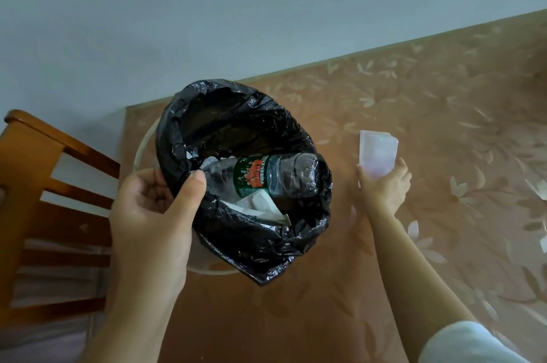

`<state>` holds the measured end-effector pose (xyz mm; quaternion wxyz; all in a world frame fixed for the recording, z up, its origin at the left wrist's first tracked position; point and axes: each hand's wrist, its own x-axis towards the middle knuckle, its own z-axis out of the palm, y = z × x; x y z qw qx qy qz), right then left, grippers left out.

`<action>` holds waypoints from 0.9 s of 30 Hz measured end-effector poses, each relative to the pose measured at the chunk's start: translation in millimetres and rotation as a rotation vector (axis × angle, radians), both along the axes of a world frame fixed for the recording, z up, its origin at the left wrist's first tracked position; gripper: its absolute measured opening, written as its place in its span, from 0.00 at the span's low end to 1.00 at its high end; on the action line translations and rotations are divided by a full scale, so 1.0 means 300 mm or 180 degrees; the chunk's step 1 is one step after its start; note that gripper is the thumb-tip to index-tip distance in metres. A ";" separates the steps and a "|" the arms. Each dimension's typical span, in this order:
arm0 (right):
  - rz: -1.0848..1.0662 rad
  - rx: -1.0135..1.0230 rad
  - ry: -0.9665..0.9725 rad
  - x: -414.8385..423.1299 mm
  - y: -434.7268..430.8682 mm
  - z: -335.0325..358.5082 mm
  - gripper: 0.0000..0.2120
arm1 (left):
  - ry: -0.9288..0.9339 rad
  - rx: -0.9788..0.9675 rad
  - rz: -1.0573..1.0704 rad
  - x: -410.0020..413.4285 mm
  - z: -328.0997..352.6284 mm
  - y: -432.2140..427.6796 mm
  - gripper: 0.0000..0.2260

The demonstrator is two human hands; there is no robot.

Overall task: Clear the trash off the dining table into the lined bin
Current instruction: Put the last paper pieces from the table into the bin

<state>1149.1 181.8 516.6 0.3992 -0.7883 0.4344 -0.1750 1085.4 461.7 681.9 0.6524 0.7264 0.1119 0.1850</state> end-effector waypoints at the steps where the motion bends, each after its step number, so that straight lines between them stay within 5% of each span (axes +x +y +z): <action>1: -0.0047 -0.0011 0.0009 0.014 0.002 -0.008 0.40 | 0.0004 -0.0016 -0.0010 0.006 -0.001 -0.002 0.16; 12: -0.0234 -0.0085 -0.0051 0.015 -0.003 -0.037 0.29 | -0.0021 -0.0239 0.0034 0.037 -0.020 0.035 0.11; 23: 0.0430 0.0432 -0.0428 -0.176 0.167 0.092 0.32 | -0.0037 -0.0364 0.0073 -0.094 0.022 0.163 0.04; 27: 0.0684 0.0459 -0.0618 -0.281 0.265 0.192 0.31 | -0.0020 -0.0371 0.0135 -0.205 0.032 0.261 0.12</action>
